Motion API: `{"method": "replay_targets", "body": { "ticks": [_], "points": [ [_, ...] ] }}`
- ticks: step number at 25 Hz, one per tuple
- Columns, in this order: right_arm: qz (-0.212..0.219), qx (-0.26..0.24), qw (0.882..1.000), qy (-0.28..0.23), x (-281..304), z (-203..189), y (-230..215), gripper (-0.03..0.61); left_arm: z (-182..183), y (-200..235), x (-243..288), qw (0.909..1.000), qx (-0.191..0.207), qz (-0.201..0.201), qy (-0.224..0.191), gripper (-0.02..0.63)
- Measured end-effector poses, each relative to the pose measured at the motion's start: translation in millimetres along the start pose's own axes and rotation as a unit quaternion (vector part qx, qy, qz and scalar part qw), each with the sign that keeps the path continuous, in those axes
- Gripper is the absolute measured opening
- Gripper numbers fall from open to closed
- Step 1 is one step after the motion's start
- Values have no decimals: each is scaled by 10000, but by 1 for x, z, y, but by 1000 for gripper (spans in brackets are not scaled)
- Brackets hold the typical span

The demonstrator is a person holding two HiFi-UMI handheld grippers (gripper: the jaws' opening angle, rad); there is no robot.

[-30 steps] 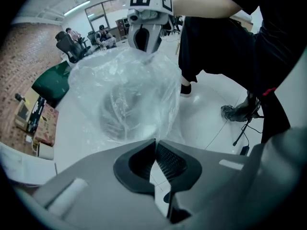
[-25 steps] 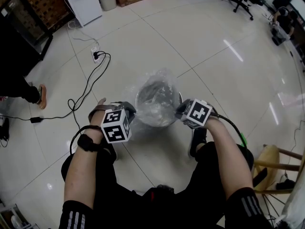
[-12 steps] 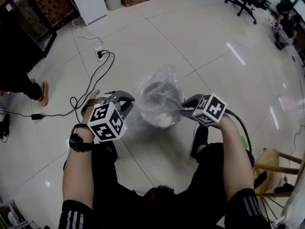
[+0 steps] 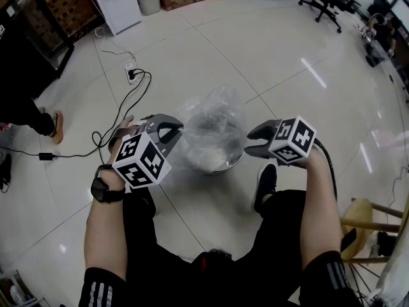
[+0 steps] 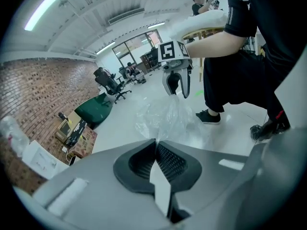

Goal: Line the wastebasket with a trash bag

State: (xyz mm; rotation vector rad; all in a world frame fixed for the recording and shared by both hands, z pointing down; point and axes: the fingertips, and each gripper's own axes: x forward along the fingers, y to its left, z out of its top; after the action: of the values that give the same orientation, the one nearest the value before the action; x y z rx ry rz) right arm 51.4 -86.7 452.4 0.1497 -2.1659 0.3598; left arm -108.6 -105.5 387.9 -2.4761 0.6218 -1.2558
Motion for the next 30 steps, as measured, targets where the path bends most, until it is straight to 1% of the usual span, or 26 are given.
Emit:
{"method": "replay_targets", "body": {
  "ticks": [1,2,3,5,7,9,11,14,16,18,21,24,27,30],
  "points": [
    [23,2,10000,9,-2,-1,1,182,3,2,-1,10000,-13,18,-43,2],
    [-42,-2,10000,-38,-6,0,-2,186,5,3,-3,10000,-18,30,-73,2],
    [-188,-21,9997,-139,-12,2,-8,189,7,3,-4,10000,-16,37,-91,2],
    [-647,-117,9968,-456,-25,14,-24,200,9,3,-4,9999,10,37,-105,2],
    [-1162,-199,9896,-825,-36,29,-44,207,10,2,-3,9999,47,26,-127,2],
    [-1529,-176,9811,-1172,-39,44,-61,207,14,2,-1,9998,72,9,-206,2],
    [-1790,-86,9735,-1421,-36,55,-75,207,23,0,-2,9993,69,-55,-363,2],
    [-2191,116,9622,-1612,-27,60,-98,207,36,-6,-3,9979,46,-205,-620,2],
    [-2299,330,9586,-1647,-15,59,-110,206,40,-8,-3,9973,62,-244,-694,1],
    [-2162,525,9628,-1531,4,55,-115,206,40,-7,-2,9971,57,-225,-721,1],
    [-1734,624,9769,-1083,40,46,-107,206,39,2,-1,9971,13,-118,-750,1],
    [-1301,708,9868,-656,75,31,-93,204,40,13,3,9966,-33,-9,-822,1],
    [-839,840,9925,-293,106,12,-77,204,47,24,7,9954,-96,124,-941,1],
    [-640,858,9942,-122,127,-2,-69,204,58,24,14,9948,-84,161,-1005,1]
  ]
}}
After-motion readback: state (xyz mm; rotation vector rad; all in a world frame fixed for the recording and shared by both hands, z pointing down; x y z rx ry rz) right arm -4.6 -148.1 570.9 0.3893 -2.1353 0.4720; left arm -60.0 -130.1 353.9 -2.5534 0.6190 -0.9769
